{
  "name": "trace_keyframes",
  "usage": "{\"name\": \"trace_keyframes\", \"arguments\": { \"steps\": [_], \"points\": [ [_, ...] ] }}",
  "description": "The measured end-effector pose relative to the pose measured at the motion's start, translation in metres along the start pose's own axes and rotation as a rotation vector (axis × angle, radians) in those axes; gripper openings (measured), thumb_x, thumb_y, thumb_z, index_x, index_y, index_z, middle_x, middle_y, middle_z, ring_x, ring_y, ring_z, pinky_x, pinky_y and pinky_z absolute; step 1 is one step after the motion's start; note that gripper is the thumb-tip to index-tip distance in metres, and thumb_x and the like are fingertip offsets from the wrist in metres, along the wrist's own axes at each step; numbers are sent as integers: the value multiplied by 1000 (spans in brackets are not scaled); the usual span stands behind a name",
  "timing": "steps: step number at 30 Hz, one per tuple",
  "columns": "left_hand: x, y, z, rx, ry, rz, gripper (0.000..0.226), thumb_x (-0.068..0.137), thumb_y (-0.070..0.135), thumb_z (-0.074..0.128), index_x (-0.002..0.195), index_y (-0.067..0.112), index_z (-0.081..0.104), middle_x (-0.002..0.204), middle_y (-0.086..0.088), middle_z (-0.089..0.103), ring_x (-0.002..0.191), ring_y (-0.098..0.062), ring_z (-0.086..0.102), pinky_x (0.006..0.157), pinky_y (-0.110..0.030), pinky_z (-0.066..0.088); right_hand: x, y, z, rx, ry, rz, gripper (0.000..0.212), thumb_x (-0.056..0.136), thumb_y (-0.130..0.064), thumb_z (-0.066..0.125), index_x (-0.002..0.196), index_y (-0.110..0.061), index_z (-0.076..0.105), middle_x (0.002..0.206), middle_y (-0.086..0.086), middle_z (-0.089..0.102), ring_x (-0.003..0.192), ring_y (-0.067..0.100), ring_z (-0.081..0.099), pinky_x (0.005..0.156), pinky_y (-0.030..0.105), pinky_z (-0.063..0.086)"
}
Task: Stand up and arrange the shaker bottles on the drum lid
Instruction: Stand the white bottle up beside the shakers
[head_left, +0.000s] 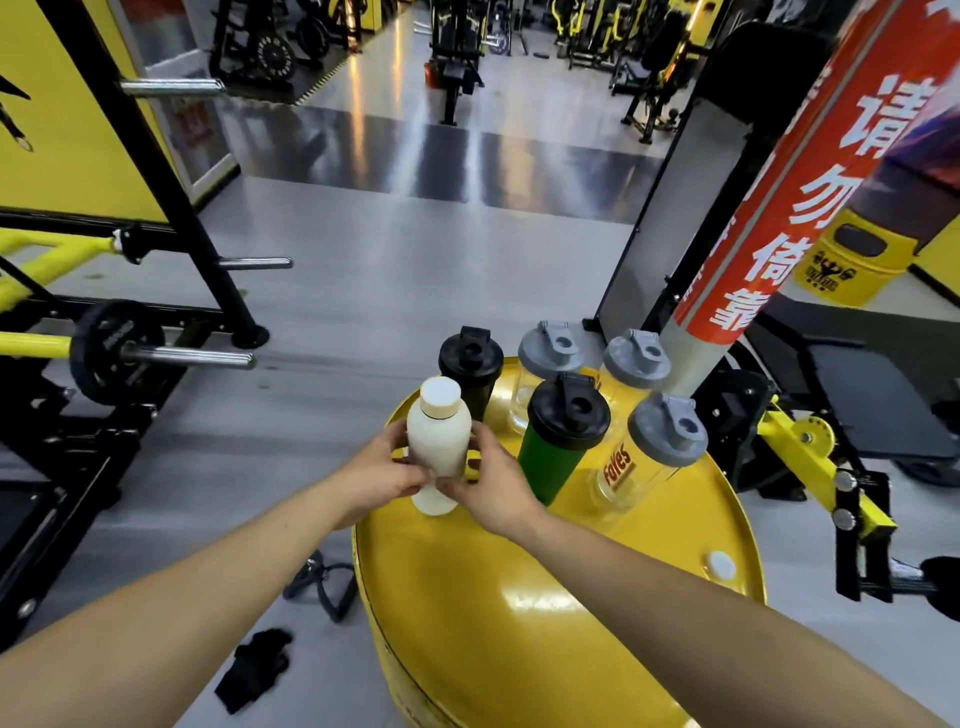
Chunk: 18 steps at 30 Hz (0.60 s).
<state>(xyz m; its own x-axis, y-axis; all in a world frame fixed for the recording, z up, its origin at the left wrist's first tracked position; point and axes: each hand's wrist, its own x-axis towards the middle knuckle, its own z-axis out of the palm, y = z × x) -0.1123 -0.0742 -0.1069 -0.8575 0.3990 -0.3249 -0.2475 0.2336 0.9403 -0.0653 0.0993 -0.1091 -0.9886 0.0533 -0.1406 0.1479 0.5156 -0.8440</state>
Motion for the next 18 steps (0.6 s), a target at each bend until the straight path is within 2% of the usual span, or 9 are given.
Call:
{"name": "trace_keyframes", "arguments": {
  "steps": [4, 8, 14, 18],
  "points": [
    [3, -3, 4, -12, -18, 28, 77, 81, 3, 78, 145, 26, 44, 136, 3, 57, 115, -24, 65, 92, -51, 58, -4, -2, 1, 17, 32, 17, 87, 83, -36, 79, 153, -27, 28, 142, 1, 56, 128, 24, 55, 96, 34, 51],
    [7, 4, 13, 41, -30, 45, 79, 80, 18, 81, 147, 29, 42, 139, 9, 56, 120, -22, 61, 94, -49, 57, -5, -2, -6, 28, 71, 22, 81, 86, -31, 77, 152, -27, 30, 141, 1, 57, 125, 22, 56, 89, 27, 49],
    [13, 7, 17, 151, -42, 44, 95, 62, 50, 85, 145, 42, 41, 141, 15, 55, 128, -16, 55, 100, -48, 53, -10, -1, -13, -50, 77, 40, 86, 87, -38, 75, 156, -25, 24, 145, 4, 55, 127, 28, 57, 97, 40, 52],
    [13, 5, 16, 160, -37, 21, 98, 61, 52, 84, 147, 41, 39, 140, 14, 55, 129, -16, 54, 102, -48, 51, -12, -3, -15, -50, 58, 44, 84, 89, -36, 73, 155, -23, 24, 146, 4, 54, 129, 26, 55, 95, 31, 49]
  ]
}}
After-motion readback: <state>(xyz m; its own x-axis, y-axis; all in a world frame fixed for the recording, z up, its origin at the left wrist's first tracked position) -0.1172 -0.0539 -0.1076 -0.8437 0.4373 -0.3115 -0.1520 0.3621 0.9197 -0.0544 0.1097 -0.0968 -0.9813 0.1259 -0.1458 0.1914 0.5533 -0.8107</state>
